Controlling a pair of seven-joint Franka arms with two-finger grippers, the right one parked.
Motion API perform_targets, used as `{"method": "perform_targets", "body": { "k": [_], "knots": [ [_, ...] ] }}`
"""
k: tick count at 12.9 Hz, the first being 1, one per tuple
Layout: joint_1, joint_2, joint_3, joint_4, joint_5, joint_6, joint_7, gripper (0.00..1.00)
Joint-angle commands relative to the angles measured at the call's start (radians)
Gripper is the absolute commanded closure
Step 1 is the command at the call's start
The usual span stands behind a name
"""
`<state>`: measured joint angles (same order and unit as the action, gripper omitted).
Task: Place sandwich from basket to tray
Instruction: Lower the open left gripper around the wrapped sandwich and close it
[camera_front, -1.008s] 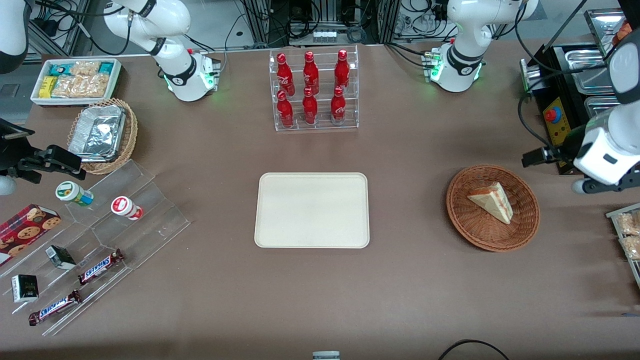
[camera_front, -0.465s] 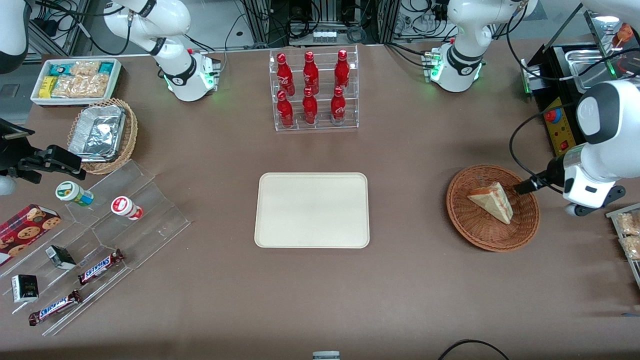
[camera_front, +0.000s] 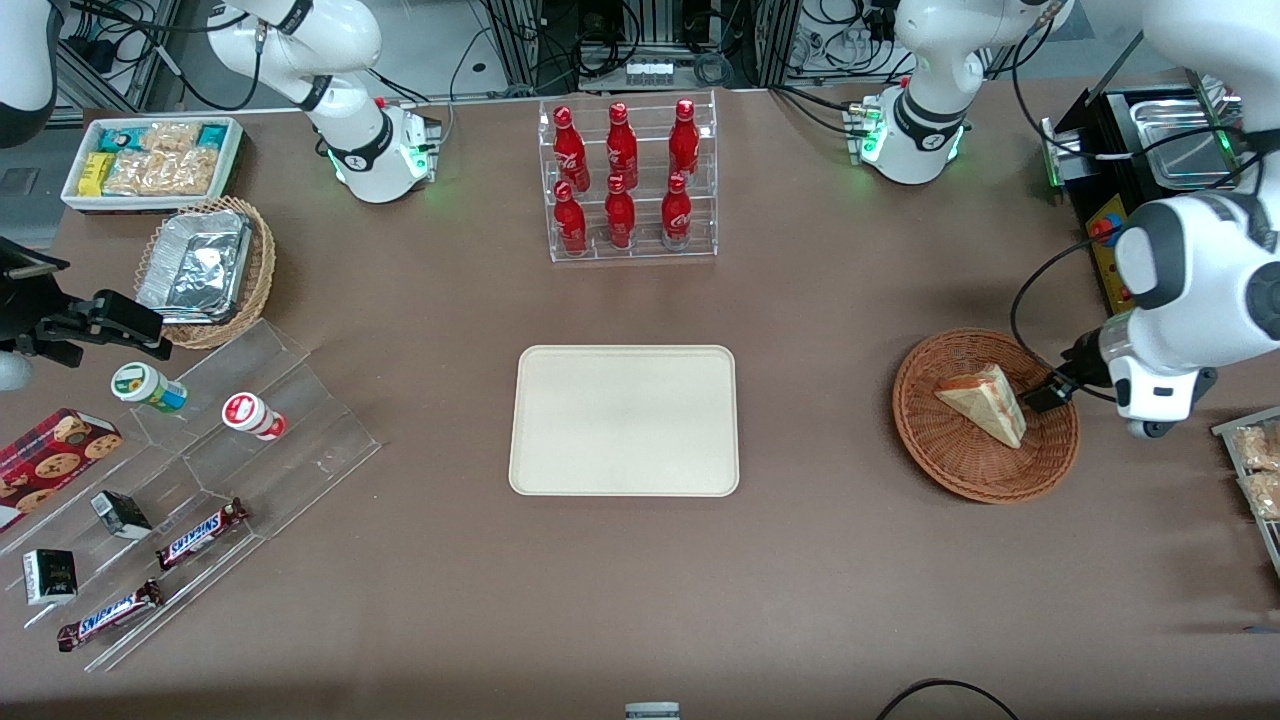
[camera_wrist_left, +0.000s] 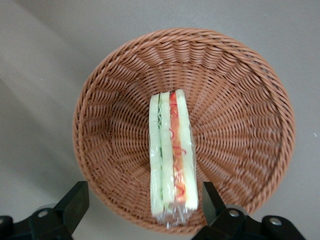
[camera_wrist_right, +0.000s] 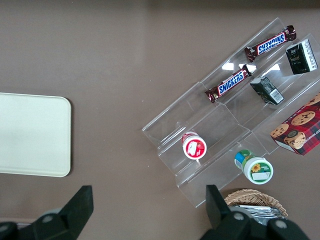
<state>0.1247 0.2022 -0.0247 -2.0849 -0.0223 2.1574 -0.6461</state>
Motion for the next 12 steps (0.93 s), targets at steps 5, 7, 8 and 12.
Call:
{"method": "perform_targets", "body": {
  "k": [5,7,8,12],
  "knots": [
    [0.007,0.088,-0.011,-0.089,-0.034,0.203,-0.116,0.00],
    [0.000,0.089,-0.011,-0.092,-0.034,0.203,-0.116,0.00],
    [-0.002,0.089,-0.011,-0.093,-0.033,0.203,-0.115,0.00],
    [-0.003,0.066,-0.014,-0.086,-0.033,0.182,-0.116,0.00]
  ]
}}
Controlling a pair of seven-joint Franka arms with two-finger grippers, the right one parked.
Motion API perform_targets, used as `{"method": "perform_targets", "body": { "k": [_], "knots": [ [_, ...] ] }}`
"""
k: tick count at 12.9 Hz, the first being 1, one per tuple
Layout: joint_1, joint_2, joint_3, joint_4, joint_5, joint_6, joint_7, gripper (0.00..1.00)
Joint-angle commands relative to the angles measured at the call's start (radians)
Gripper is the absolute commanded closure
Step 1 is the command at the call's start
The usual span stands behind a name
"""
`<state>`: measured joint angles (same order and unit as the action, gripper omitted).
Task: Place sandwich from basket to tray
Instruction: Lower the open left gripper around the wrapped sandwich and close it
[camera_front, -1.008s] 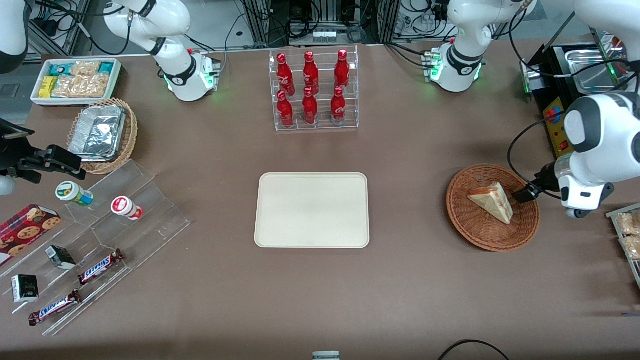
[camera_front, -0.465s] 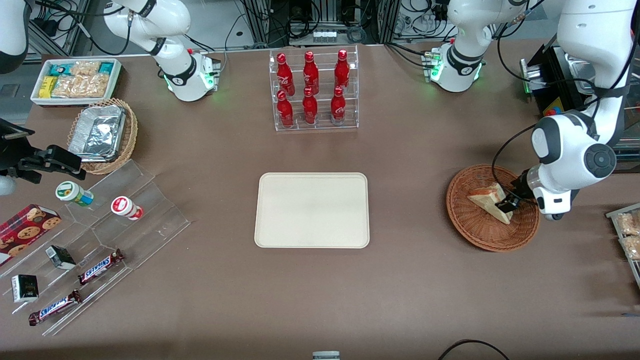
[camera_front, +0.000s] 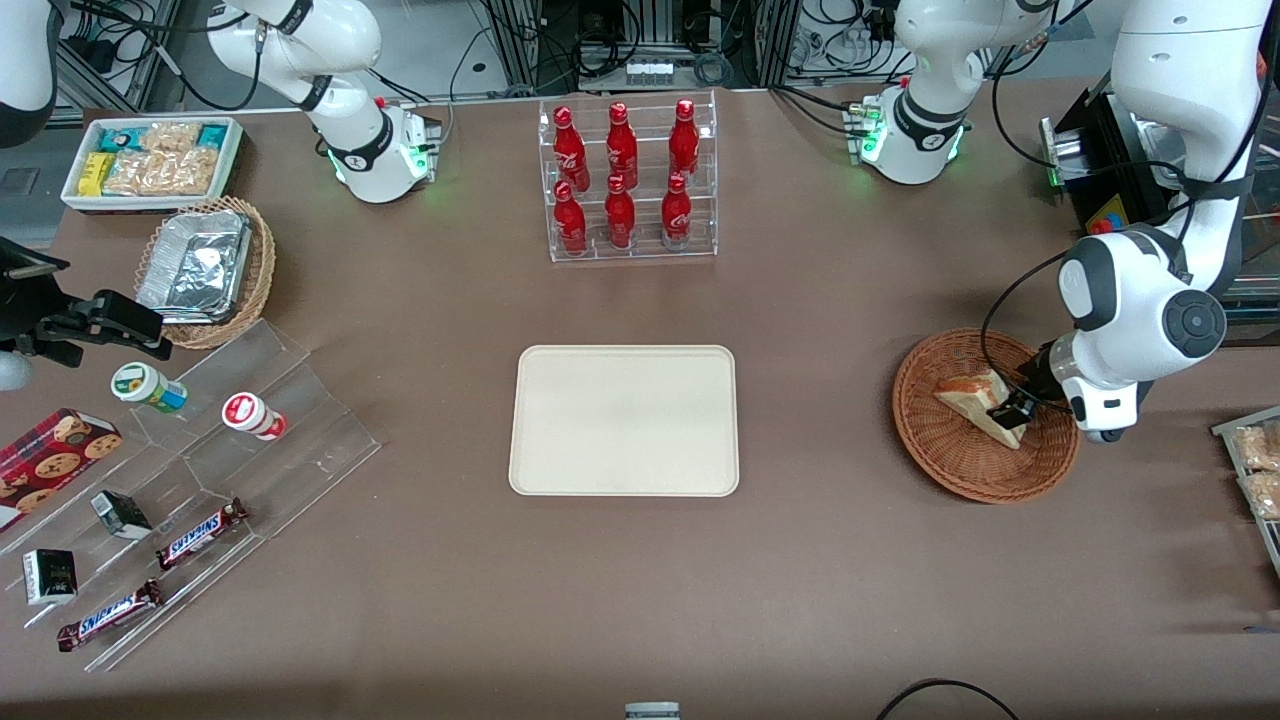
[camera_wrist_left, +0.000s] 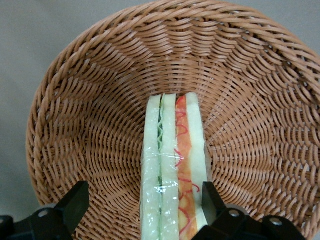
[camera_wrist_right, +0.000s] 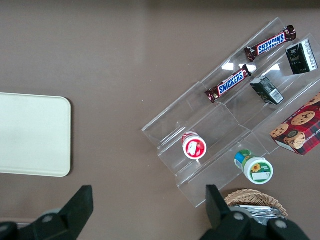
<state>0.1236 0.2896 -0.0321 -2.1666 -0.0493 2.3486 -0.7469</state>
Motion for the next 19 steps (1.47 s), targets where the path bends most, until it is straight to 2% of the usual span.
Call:
{"method": "perform_targets", "body": {
  "k": [1,6,11,12,13,15,17,19],
  "knots": [
    [-0.004,-0.027,-0.009,-0.004,-0.006,-0.009,-0.015,0.00],
    [-0.007,-0.030,-0.014,-0.013,-0.004,0.003,-0.006,0.00],
    [-0.010,0.020,-0.014,-0.052,-0.004,0.098,-0.005,0.02],
    [-0.012,0.026,-0.014,-0.051,-0.004,0.101,0.000,0.10],
    [-0.010,0.026,-0.014,-0.050,-0.004,0.097,0.003,0.21],
    [-0.018,0.017,-0.014,-0.050,0.000,0.086,0.018,0.54],
    [-0.027,-0.001,-0.014,-0.016,-0.001,0.013,0.041,0.66],
    [-0.060,-0.030,-0.020,0.078,-0.001,-0.145,0.037,0.72]
  ]
}}
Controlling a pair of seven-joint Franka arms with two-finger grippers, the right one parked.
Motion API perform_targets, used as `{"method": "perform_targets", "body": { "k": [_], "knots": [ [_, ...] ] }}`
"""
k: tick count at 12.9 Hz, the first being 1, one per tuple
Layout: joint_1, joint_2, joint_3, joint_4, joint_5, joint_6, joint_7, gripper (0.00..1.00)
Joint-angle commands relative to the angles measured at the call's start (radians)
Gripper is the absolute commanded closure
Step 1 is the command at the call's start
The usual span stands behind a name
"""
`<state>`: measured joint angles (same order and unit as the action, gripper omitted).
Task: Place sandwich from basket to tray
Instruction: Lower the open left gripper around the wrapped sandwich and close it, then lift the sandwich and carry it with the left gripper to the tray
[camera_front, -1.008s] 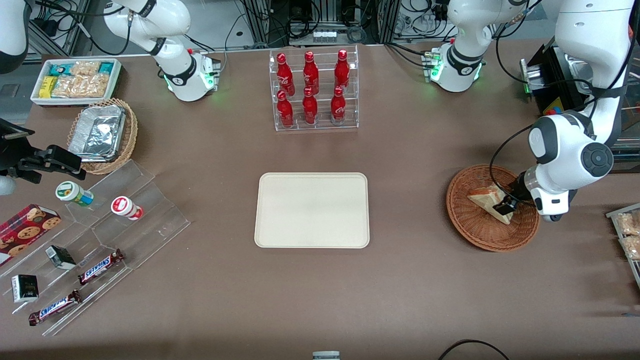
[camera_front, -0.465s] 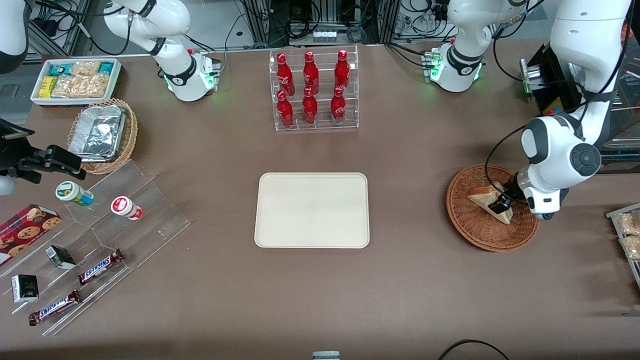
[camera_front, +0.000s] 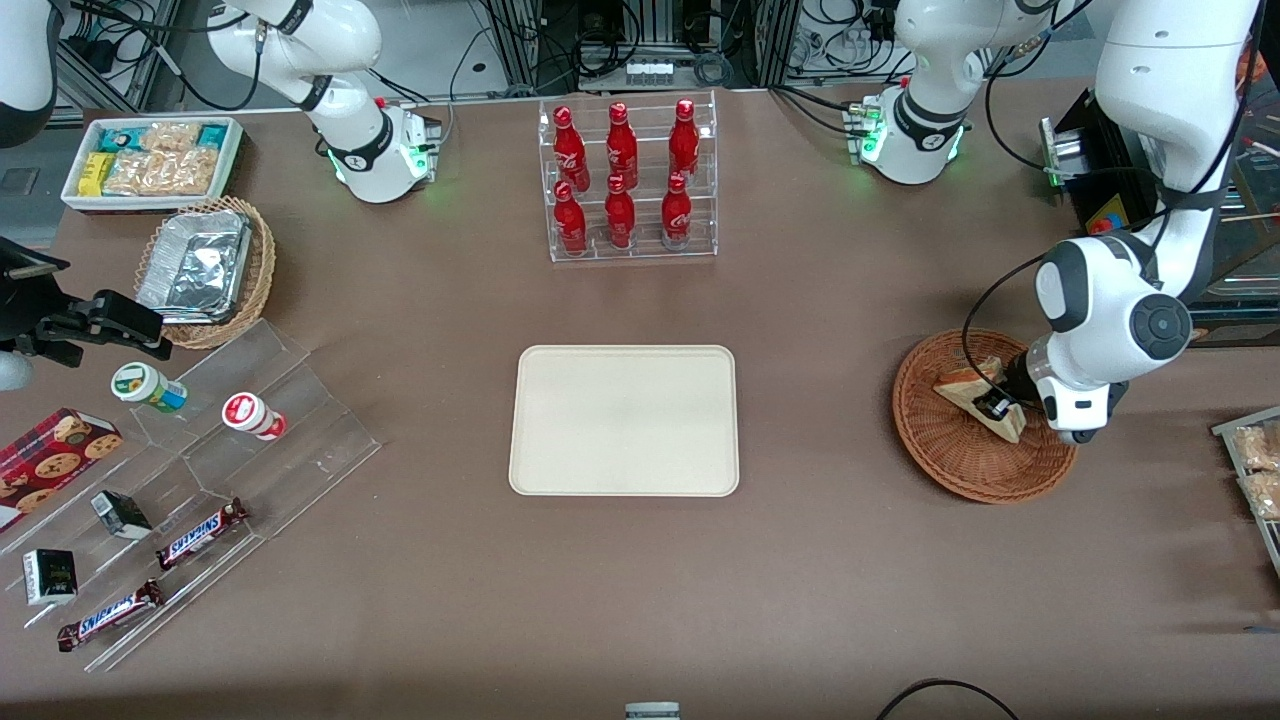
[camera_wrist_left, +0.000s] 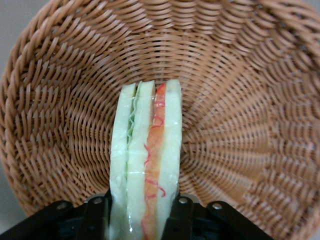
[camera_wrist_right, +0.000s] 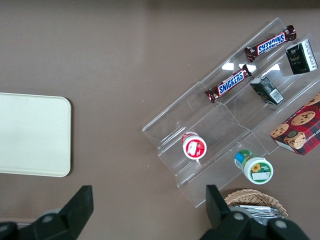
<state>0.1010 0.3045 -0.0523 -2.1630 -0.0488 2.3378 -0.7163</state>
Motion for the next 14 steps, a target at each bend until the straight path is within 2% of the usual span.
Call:
{"method": "perform_targets", "body": {
  "k": [1,3,8,12,14],
  "knots": [
    [-0.097,-0.054,-0.001,0.127,-0.002,-0.206,-0.002,0.71],
    [-0.184,-0.042,-0.001,0.227,-0.002,-0.305,-0.008,0.71],
    [-0.388,0.024,-0.003,0.340,-0.005,-0.301,0.008,0.78],
    [-0.576,0.197,-0.001,0.540,0.010,-0.296,0.009,0.77],
    [-0.613,0.267,-0.001,0.610,0.004,-0.284,0.009,0.77]
  ]
}}
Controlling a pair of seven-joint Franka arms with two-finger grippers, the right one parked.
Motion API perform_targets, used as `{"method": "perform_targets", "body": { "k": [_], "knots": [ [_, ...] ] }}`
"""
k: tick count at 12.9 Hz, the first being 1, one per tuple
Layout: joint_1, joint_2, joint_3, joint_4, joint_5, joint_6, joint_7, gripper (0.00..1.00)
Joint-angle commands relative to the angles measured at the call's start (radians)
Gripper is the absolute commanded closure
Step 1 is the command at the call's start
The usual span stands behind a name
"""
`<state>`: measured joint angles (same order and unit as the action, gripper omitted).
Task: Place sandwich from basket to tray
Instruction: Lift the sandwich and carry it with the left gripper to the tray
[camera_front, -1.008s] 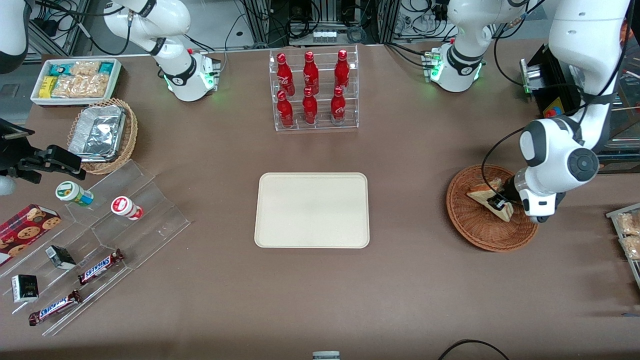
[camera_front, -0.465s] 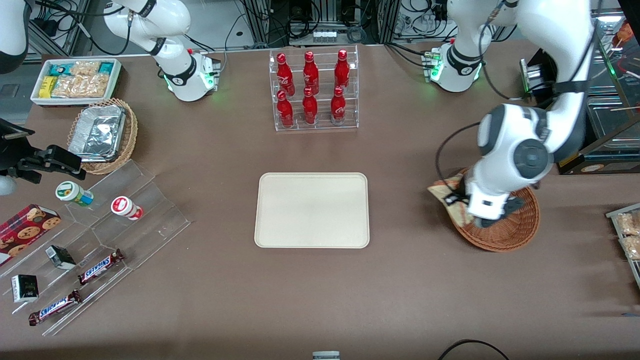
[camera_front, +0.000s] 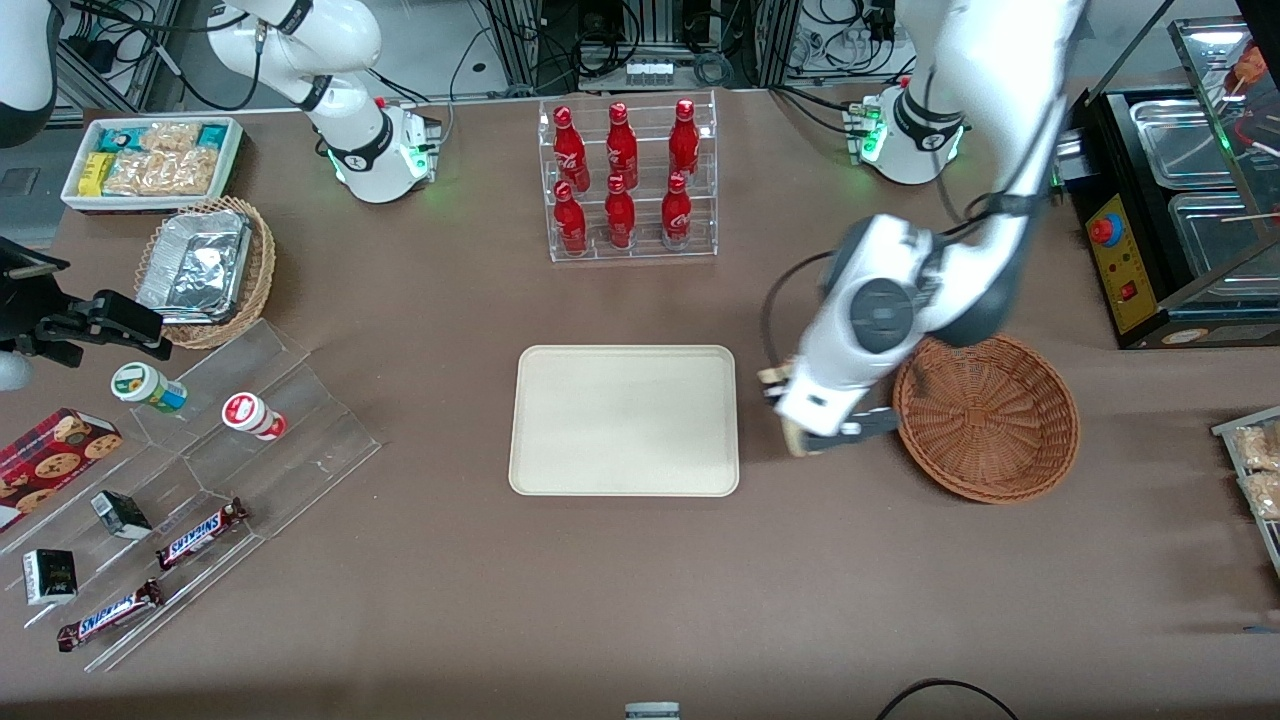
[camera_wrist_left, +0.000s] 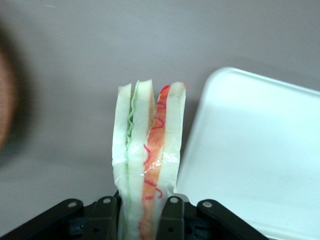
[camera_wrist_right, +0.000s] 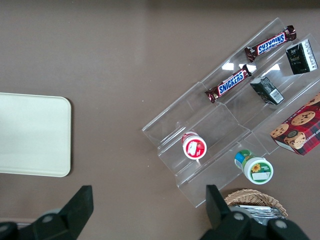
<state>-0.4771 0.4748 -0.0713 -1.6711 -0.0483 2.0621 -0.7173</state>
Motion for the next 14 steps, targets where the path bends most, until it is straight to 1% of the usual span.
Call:
{"method": "perform_targets", "body": {
  "k": [1,3,6,8,10,14],
  "knots": [
    [-0.047,0.117,0.018,0.129,0.004,0.019,0.012,0.77],
    [-0.078,0.140,0.018,0.119,0.005,0.084,0.062,0.75],
    [-0.121,0.185,0.015,0.131,-0.007,0.098,0.180,0.75],
    [-0.153,0.218,0.015,0.129,-0.005,0.136,0.185,0.73],
    [-0.156,0.248,0.015,0.134,-0.005,0.145,0.185,0.71],
    [-0.166,0.263,0.015,0.136,-0.007,0.156,0.165,0.71]
  ]
}}
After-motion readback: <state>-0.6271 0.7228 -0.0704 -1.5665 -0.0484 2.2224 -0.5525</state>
